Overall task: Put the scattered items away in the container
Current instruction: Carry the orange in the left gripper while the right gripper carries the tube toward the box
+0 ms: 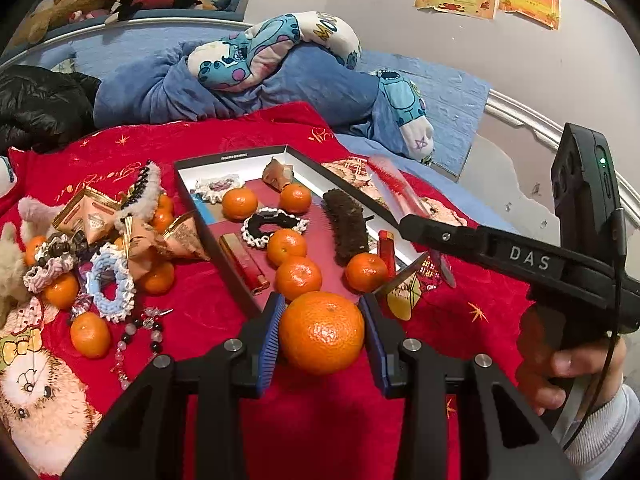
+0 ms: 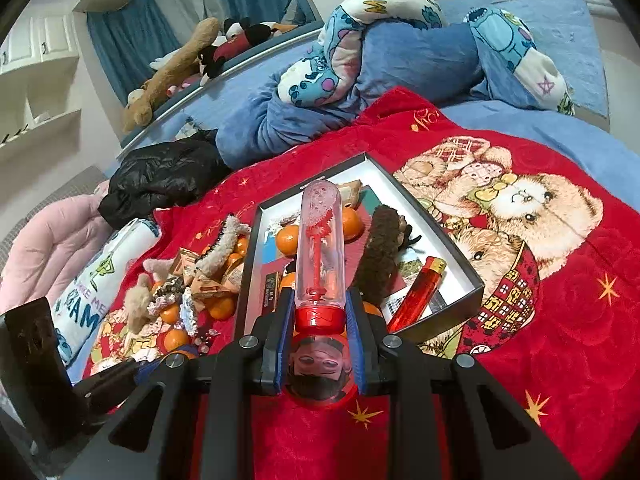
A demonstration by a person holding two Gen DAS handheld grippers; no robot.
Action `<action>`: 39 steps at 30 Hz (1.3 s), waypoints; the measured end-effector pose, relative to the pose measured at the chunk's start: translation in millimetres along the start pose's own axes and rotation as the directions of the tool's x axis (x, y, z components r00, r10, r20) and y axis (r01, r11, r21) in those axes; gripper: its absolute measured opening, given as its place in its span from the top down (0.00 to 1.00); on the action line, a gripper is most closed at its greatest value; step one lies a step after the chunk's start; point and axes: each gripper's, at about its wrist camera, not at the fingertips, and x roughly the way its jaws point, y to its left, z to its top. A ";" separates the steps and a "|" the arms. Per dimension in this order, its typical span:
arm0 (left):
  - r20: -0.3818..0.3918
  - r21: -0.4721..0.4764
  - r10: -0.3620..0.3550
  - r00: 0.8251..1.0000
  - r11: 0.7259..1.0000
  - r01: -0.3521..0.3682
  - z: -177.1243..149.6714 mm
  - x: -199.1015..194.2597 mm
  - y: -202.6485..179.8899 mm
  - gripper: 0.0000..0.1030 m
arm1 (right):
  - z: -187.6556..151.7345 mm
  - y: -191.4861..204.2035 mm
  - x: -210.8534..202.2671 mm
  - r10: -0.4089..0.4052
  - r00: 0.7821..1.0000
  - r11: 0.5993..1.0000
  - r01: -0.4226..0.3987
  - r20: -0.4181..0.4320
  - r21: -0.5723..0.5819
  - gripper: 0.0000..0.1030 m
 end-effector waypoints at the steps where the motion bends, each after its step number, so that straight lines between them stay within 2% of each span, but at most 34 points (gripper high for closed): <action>1: 0.002 -0.006 -0.003 1.000 1.000 0.003 1.1 0.8 -0.7 0.62 | 0.6 -1.2 0.2 0.001 1.000 1.000 -0.001 0.003 0.004 0.77; 11: -0.007 -0.067 -0.041 0.999 0.997 0.041 10.5 13.8 -3.0 0.62 | 4.1 -20.4 -5.2 -0.008 1.000 0.999 0.008 0.014 0.032 0.77; 19: 0.013 -0.039 -0.044 0.999 0.998 0.045 21.5 25.3 -16.7 0.62 | 11.0 -32.2 -1.9 -0.010 1.000 0.997 0.009 0.021 0.074 0.77; 28: 0.012 -0.070 -0.049 0.999 0.996 0.050 22.9 35.1 -14.2 0.62 | 14.4 -34.1 9.5 0.003 1.000 0.997 -0.003 0.000 0.082 0.77; 32: 0.021 -0.037 -0.019 1.000 0.999 0.019 23.0 38.2 -20.1 0.62 | 14.4 -32.2 7.5 -0.003 1.000 0.999 0.002 0.015 0.054 0.77; 39: 0.026 -0.018 -0.043 0.999 0.999 0.043 23.2 37.1 -26.0 0.62 | 13.3 -31.4 14.6 -0.009 1.000 0.997 0.008 0.010 0.080 0.77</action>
